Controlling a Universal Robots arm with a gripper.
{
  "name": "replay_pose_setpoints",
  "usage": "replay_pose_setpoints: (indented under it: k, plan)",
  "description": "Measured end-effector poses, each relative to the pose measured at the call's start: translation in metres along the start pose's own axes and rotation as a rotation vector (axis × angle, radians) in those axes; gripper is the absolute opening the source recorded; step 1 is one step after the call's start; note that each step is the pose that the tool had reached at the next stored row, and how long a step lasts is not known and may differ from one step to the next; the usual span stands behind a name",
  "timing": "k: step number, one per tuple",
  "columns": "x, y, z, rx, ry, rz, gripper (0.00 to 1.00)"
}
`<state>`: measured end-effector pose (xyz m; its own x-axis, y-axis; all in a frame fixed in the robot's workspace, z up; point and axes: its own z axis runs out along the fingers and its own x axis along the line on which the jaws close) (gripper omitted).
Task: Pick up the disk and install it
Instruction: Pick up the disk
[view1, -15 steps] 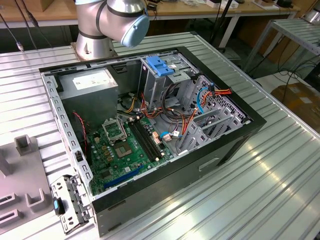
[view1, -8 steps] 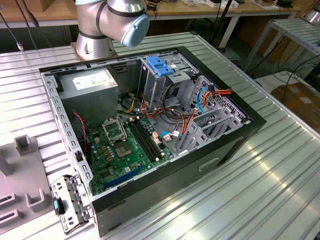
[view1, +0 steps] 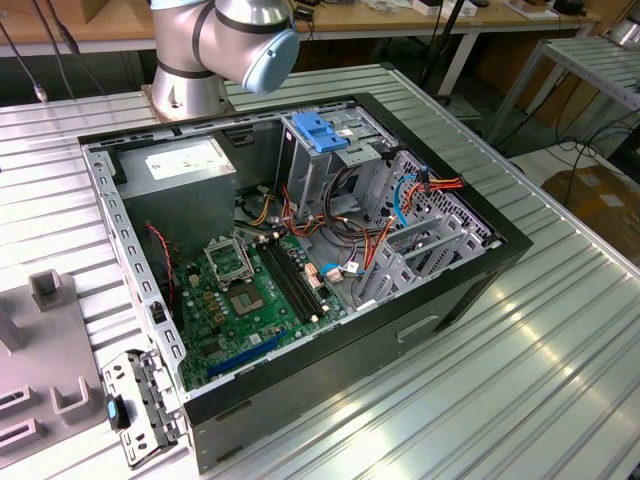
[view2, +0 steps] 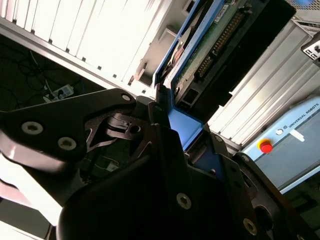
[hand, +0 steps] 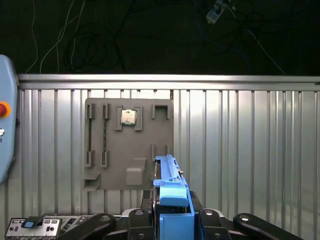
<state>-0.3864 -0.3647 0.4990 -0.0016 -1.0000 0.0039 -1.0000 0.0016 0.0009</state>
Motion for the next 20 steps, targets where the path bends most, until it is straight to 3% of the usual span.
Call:
replay_pose_setpoints:
  k: [15,20]
  plan:
    - [0.0004,-0.015,0.0,0.0,0.0,0.0,0.37]
    - [0.0057,-0.0187,0.0,0.0001,0.0,0.0,0.37]
